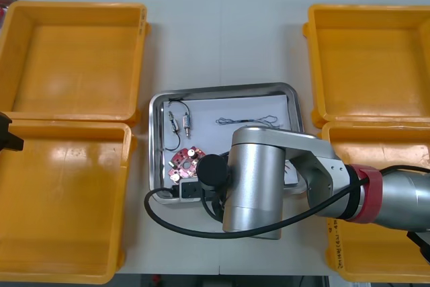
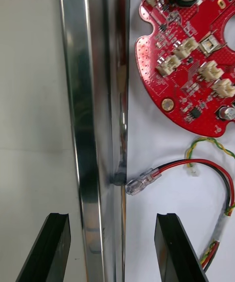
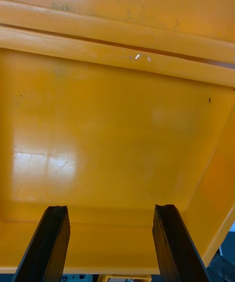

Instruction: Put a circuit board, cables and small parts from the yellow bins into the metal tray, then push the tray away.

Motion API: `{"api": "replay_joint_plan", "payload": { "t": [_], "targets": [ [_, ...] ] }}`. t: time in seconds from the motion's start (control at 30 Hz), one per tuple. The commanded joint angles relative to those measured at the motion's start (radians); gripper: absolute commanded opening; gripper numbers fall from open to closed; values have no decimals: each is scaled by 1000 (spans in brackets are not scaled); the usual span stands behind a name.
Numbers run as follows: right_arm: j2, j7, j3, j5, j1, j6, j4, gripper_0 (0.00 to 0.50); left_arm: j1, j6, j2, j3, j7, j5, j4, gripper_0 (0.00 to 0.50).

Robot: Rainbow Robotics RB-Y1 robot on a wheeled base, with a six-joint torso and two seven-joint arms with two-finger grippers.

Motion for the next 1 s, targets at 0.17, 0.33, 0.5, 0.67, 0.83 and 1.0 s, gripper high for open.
{"api": "replay_joint_plan", "payload": {
  "t": [0.17,0.33,0.5,0.67,0.83,1.0],
  "targets": [
    [-21,-28,27,6,-33,-15,4,500,22,6,44,32,-118,-4,-29,500],
    [-17,-31,36,27,-33,-20,7,500,22,6,44,32,-118,-4,-29,500],
    [-14,-34,38,27,-32,-20,10,500,22,6,44,32,-118,-4,-29,500],
    [-16,-40,38,27,-32,-20,10,172,22,6,44,32,-118,-4,-29,500],
    [-8,-50,38,26,-32,-18,10,0,22,6,44,32,-118,-4,-29,500],
    [-1,-65,38,41,-33,-18,10,0,22,6,44,32,-118,-4,-29,500]
  ]
}}
